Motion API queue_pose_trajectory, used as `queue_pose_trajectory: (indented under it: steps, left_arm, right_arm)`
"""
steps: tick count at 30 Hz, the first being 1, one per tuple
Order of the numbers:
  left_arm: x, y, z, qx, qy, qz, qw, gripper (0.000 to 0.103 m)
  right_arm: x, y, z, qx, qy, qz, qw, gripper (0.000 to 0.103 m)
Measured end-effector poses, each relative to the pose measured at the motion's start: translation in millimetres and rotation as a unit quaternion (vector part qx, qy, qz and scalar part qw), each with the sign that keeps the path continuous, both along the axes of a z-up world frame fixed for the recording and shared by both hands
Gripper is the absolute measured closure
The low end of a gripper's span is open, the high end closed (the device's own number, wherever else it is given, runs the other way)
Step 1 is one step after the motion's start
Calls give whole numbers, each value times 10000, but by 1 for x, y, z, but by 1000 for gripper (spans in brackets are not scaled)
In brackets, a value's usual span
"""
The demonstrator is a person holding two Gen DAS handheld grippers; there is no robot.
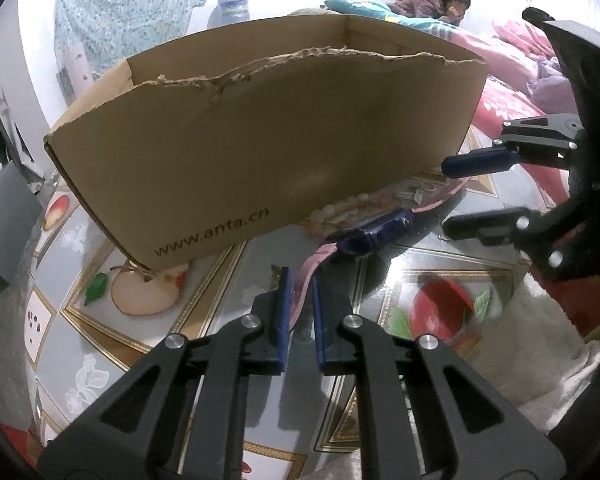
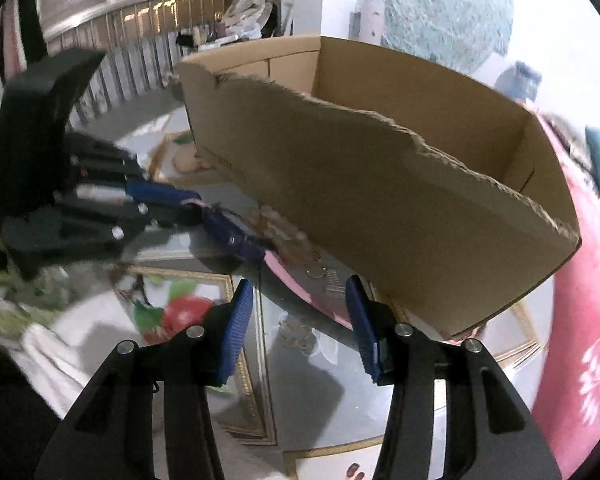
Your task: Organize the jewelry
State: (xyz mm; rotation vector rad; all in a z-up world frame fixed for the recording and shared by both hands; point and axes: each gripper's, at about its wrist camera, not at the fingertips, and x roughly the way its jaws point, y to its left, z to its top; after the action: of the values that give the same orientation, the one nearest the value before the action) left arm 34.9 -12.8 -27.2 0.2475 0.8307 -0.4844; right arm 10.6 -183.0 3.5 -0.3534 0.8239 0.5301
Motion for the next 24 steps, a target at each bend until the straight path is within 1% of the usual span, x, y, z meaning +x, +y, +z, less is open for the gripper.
queue_pose_trajectory:
  steps: [1, 3, 6, 8, 9, 11, 13, 15, 20, 23, 24]
  left_arm:
    - [0, 0, -1, 6, 2, 4, 10000, 94]
    - [-3, 0, 1, 12, 8, 12, 10000, 94]
    - [3, -1, 2, 25, 14, 25, 10000, 94]
    - [3, -1, 2, 29, 4, 30, 10000, 94]
    - [3, -2, 2, 42, -16, 31, 10000, 94]
    - [2, -3, 1, 83, -64, 33, 9999, 94]
    - [0, -4, 1, 98, -95, 48, 9999, 97]
    - [-1, -3, 5, 43, -138, 69, 9999, 99]
    - [-11, -3, 21, -7, -337, 107, 9994, 100]
    - [-20, -2, 37, -84, -472, 101, 9988, 100]
    - [-24, -1, 47, -136, -529, 101, 9985, 100]
  right_arm:
    - [1, 4, -3, -83, -30, 11, 10000, 61]
    - [3, 9, -8, -267, -111, 11, 9996, 64]
    - [5, 13, -13, -430, -186, -6, 9989, 70]
    - [8, 15, -15, -482, -223, -24, 9986, 81]
    - [8, 16, -15, -489, -230, -21, 9985, 84]
    - [8, 17, -14, -522, -301, -11, 9982, 92]
    - [6, 19, -13, -563, -415, 17, 9976, 96]
    - [-1, 21, -10, -585, -504, 38, 9970, 98]
    - [-12, 21, 4, -588, -796, 20, 9951, 99]
    - [-21, 15, 20, -456, -923, -9, 9947, 99]
    - [-23, 13, 27, -360, -939, -11, 9949, 99]
